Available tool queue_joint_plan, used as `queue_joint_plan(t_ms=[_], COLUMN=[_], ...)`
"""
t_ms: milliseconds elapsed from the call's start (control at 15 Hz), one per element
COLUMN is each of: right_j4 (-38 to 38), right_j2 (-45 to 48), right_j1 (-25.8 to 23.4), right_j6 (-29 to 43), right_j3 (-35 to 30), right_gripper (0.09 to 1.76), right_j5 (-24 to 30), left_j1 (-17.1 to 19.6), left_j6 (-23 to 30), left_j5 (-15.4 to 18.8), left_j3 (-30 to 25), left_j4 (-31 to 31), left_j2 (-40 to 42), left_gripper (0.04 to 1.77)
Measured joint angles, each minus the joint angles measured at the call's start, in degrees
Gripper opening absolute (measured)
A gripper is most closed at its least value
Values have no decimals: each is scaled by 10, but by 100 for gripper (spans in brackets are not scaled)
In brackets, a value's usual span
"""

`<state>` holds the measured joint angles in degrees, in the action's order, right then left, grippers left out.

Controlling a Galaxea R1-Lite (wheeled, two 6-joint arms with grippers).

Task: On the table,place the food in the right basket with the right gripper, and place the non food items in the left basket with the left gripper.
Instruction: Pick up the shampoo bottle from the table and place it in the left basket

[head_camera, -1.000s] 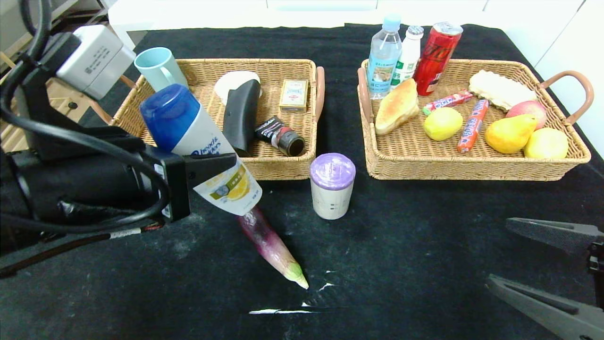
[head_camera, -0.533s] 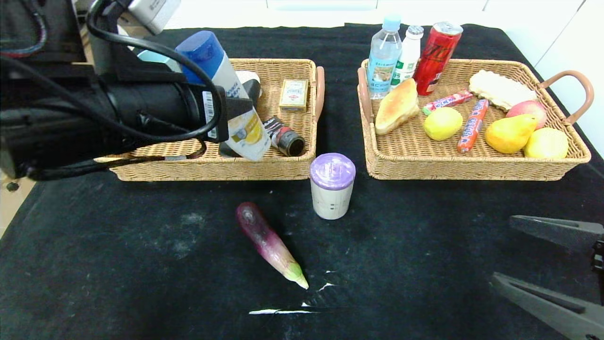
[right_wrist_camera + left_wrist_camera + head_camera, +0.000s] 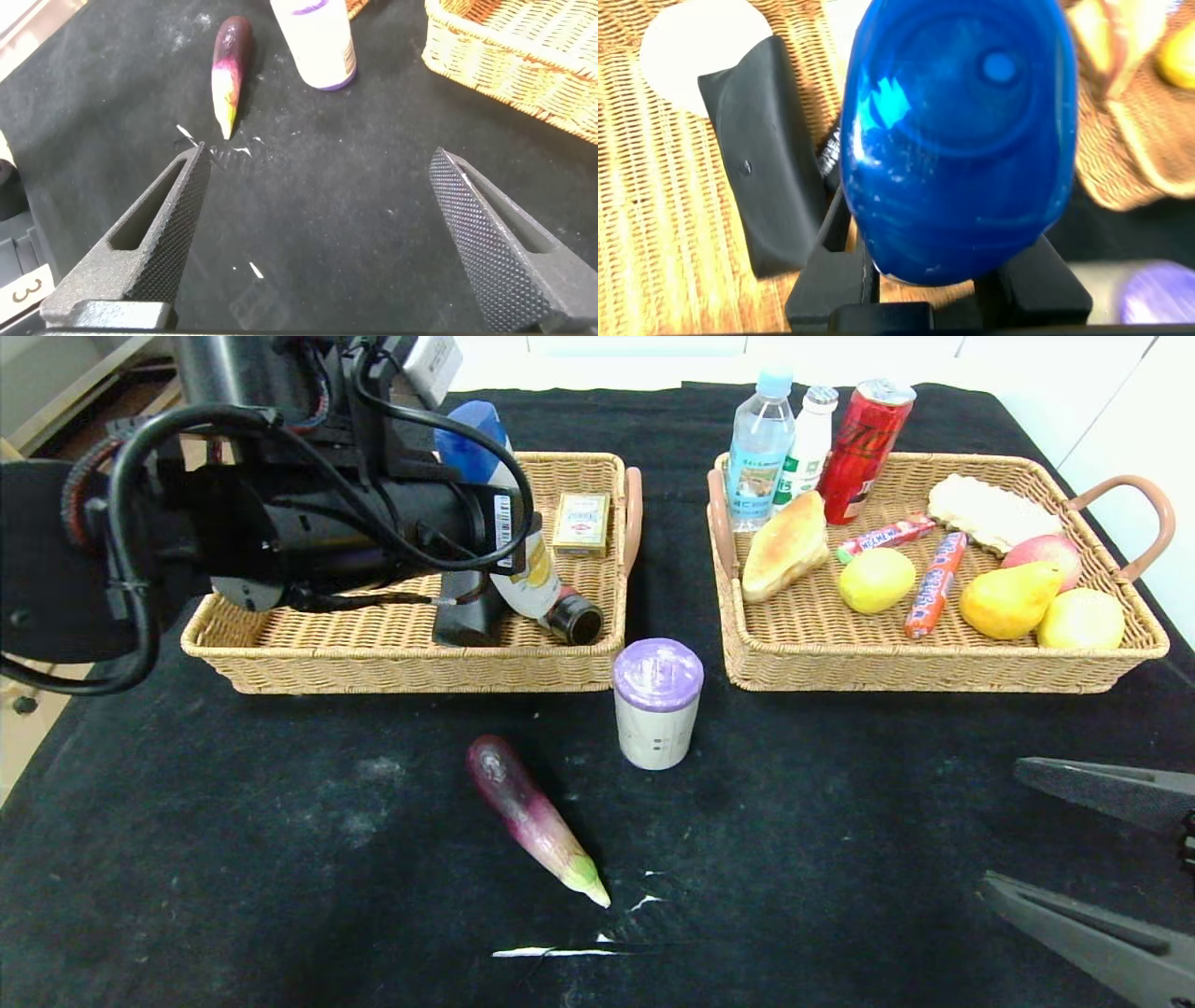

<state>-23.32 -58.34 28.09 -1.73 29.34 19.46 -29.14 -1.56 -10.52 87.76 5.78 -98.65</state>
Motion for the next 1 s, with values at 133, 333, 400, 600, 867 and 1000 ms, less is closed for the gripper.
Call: queue_joint_plan(t_ms=[133, 333, 400, 600, 867, 1000], right_j4=[0, 0, 0, 0, 0, 0], right_j2=[0, 0, 0, 0, 0, 1], right_j1=[0, 0, 0, 0, 0, 0], right_j6=[0, 0, 0, 0, 0, 0], right_j3=[0, 0, 0, 0, -1, -1], right_gripper=[171, 171, 171, 171, 171, 171], right_j5=[0, 0, 0, 0, 0, 0], left_j1=[3, 5, 5, 5, 5, 4], left_j6=[1, 2, 3, 5, 4, 4], left_j5=[-4, -19, -20, -21, -24, -24], left_j3=[31, 68, 71, 68, 65, 60], left_j4=[0, 0, 0, 0, -11, -12], left_j2=[-27, -59, -64, -71, -69, -61], left_gripper=[60, 60, 60, 94, 125, 135])
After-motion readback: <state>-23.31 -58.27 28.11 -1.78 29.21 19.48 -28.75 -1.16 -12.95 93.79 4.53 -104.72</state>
